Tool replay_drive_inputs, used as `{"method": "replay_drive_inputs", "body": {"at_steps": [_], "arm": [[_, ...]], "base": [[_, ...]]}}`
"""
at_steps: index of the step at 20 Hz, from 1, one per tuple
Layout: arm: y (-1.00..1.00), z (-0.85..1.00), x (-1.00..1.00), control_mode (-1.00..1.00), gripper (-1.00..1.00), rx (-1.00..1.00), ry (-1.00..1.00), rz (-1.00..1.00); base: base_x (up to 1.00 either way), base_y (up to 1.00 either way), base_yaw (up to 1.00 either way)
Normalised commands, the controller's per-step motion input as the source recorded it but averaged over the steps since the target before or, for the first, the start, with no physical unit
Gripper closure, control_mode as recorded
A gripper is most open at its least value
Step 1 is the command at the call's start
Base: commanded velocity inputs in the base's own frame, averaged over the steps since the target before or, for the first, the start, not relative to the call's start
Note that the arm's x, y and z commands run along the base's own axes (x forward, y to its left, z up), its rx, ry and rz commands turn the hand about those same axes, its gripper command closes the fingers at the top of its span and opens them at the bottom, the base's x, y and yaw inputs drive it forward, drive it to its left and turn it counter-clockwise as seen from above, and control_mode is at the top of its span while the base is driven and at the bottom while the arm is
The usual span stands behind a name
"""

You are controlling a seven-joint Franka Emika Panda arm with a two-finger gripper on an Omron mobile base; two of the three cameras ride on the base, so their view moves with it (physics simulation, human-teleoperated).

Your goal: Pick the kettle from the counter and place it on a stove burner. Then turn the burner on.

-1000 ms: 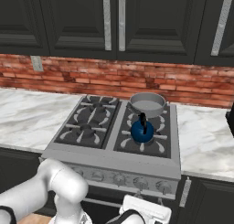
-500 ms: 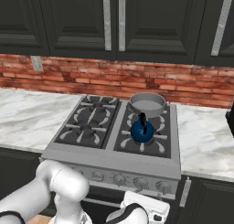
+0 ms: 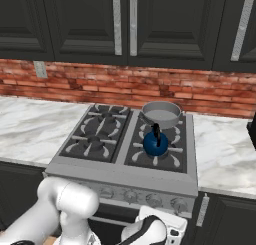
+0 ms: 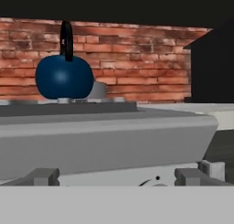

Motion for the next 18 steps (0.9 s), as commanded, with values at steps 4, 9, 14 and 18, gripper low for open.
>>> {"method": "replay_drive_inputs", "body": {"at_steps": [4, 9, 14, 18], "arm": [[-0.35, -0.21, 0.1, -1.0, -1.0, 0.0, 0.0, 0.0], [-0.28, -0.18, 0.03, -1.0, -1.0, 0.0, 0.01, 0.01], [0.0, 0.0, 0.02, -1.0, -1.0, 0.0, 0.04, 0.0], [0.0, 0.0, 0.01, -1.0, -1.0, 0.0, 0.0, 0.0]], "base": [[0.0, 0.0, 0.0], [0.0, 0.0, 0.0], [0.0, 0.0, 0.0], [0.0, 0.0, 0.0]]}}
